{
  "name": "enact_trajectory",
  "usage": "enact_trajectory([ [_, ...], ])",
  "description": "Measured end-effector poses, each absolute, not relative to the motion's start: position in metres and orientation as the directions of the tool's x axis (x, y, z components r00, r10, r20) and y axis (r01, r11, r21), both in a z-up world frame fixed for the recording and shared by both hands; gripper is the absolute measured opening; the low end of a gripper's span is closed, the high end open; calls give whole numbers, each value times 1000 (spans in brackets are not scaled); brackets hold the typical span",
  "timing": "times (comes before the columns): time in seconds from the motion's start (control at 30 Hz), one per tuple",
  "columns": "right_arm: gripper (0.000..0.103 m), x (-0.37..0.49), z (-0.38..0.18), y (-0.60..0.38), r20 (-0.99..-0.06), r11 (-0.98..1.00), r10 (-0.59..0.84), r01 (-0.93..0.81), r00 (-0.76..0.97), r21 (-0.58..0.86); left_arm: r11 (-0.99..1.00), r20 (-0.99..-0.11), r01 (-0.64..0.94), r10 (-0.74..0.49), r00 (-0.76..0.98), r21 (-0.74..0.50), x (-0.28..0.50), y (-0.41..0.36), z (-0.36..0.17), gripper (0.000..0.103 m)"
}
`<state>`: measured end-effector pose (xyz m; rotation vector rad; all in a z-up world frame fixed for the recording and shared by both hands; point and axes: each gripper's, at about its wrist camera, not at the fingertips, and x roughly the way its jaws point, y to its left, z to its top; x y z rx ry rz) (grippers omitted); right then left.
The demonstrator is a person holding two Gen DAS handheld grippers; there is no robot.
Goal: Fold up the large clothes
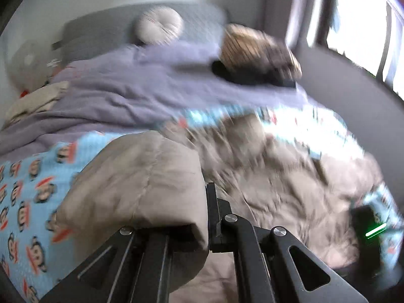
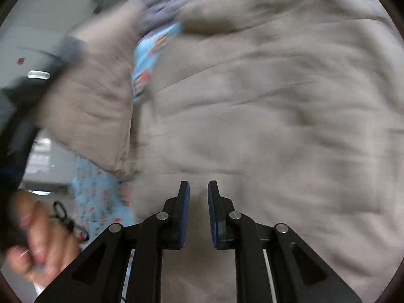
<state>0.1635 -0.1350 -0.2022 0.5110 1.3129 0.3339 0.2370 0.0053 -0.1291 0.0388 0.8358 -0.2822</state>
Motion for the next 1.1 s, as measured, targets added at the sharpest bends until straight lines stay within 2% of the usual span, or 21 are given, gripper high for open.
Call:
enact_trajectory([
  [0.17,15,138,-201,-221,-867,872,408,157,286,463,955,-832,293,-124,540,49,236,-48,-185,8],
  [0.23,15,134,-202,-237,-863,863,410,181,297,472,950,-843,305,-107,527,69,226,-53,-196,25],
  [0.27,17,133,-203,-244,-859,858,413,186,303,479,946,-849,320,-122,515,58,223,-54,-197,52],
  [0.3,18,133,-201,-246,-857,857,413,186,308,480,943,-849,328,-129,512,54,219,-52,-196,73],
  [0.43,18,134,-204,-251,-856,865,397,175,332,469,926,-831,366,-135,540,87,195,-44,-180,74],
  [0.5,28,139,-201,-245,-861,875,377,173,342,452,939,-809,336,-136,571,79,182,-27,-166,74],
  [0.57,69,144,-191,-233,-866,901,336,141,371,410,962,-786,261,-105,609,74,181,7,-157,74],
  [0.6,74,143,-186,-231,-865,913,318,122,389,390,976,-776,203,-73,627,73,181,26,-153,74],
  [0.73,75,153,-148,-177,-834,972,234,-92,500,217,995,-803,-39,98,587,93,191,101,-166,74],
  [0.83,77,164,-148,-112,-834,964,163,-266,527,21,983,-840,-130,180,513,131,193,132,-196,74],
  [0.9,78,169,-165,-70,-841,924,69,-352,536,-149,980,-858,-147,190,477,135,190,142,-214,74],
  [1.03,77,189,-197,-46,-805,869,-89,-349,586,-350,982,-857,-155,174,486,111,181,144,-223,74],
  [1.1,77,200,-196,-68,-790,902,-147,-246,595,-354,983,-860,-151,165,483,104,182,144,-224,75],
])
